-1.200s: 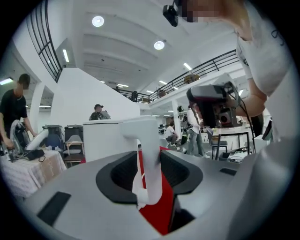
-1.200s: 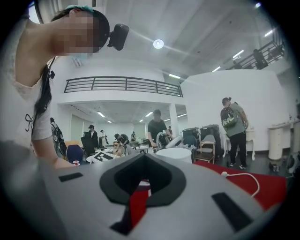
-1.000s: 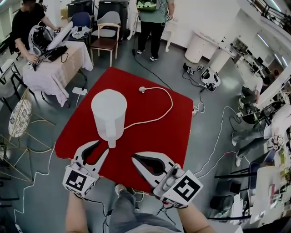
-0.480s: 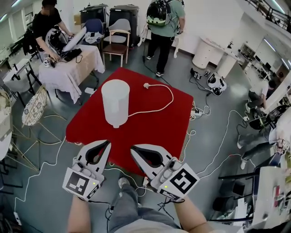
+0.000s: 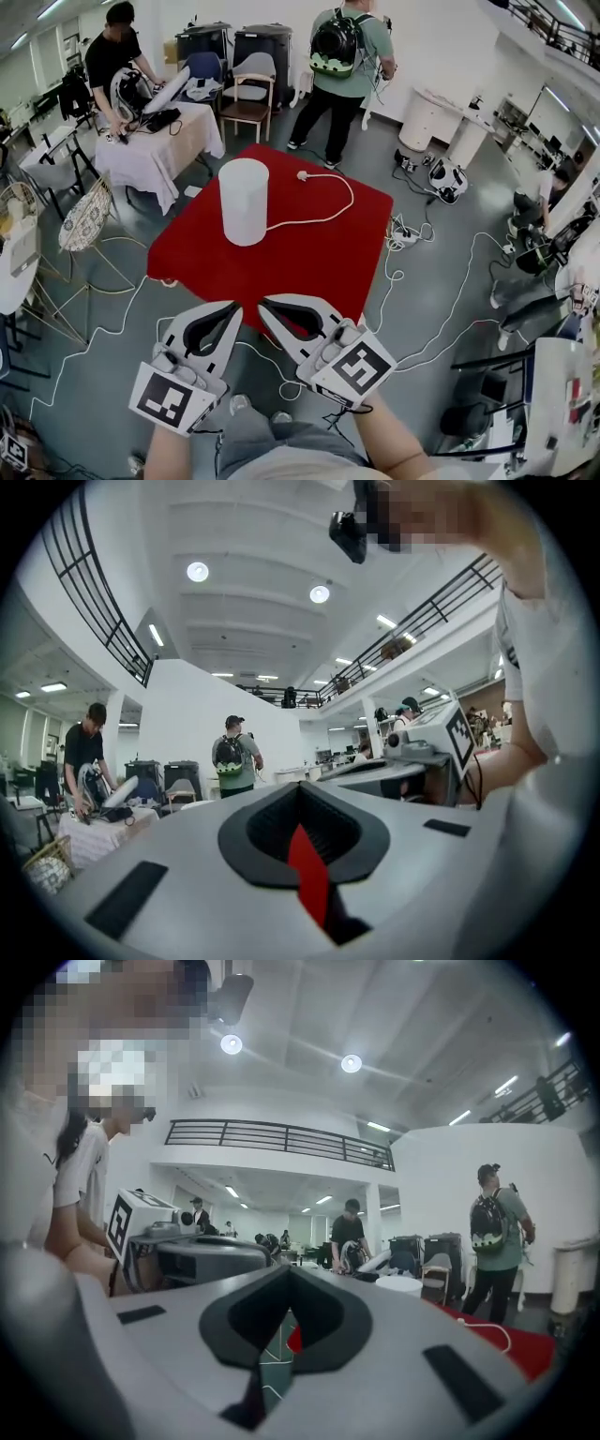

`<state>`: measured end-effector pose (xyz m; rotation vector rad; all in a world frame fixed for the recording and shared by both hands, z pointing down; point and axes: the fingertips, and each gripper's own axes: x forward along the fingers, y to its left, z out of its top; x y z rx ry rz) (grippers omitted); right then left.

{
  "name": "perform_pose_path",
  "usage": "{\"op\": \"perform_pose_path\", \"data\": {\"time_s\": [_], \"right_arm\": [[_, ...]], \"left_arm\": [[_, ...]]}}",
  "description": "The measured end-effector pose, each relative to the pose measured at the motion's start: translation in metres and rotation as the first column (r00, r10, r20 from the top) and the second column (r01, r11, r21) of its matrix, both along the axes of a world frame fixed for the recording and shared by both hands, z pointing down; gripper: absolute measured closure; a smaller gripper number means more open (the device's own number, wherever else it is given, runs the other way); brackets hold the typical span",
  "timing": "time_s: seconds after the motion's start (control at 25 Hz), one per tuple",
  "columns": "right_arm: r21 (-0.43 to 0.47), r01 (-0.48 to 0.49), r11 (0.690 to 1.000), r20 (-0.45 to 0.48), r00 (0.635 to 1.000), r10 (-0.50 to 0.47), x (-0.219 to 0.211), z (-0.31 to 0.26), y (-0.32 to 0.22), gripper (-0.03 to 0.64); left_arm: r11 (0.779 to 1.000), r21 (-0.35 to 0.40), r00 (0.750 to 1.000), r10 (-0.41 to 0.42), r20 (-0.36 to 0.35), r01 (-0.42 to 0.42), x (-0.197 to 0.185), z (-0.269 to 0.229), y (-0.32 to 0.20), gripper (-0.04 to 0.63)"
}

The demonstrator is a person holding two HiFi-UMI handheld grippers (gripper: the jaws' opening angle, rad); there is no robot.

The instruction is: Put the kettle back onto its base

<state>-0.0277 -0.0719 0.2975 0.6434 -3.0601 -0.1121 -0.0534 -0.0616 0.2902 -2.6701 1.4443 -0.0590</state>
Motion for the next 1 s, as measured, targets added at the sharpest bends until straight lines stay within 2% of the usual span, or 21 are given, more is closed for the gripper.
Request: {"op": "perform_pose_path", "data": {"time_s": [0.4,1.0], "right_arm": [[0.029,0.023,0.999,0.020,1.000,-0.023,-0.012,-0.017,0.030,0.611],[0.016,-0.009,1.000,0.048,0.999,0.009,-0.048,-0.031,0.089,0.611]], "left_arm": [[1.000,0.013,1.000,0.003,-0.019,-0.002,-0.007,-0.024,0.027,0.586],[0.999,-0.034,1.000,0.027,-0.004,-0.027,-0.042,-0.025,0.081,0.586]]}}
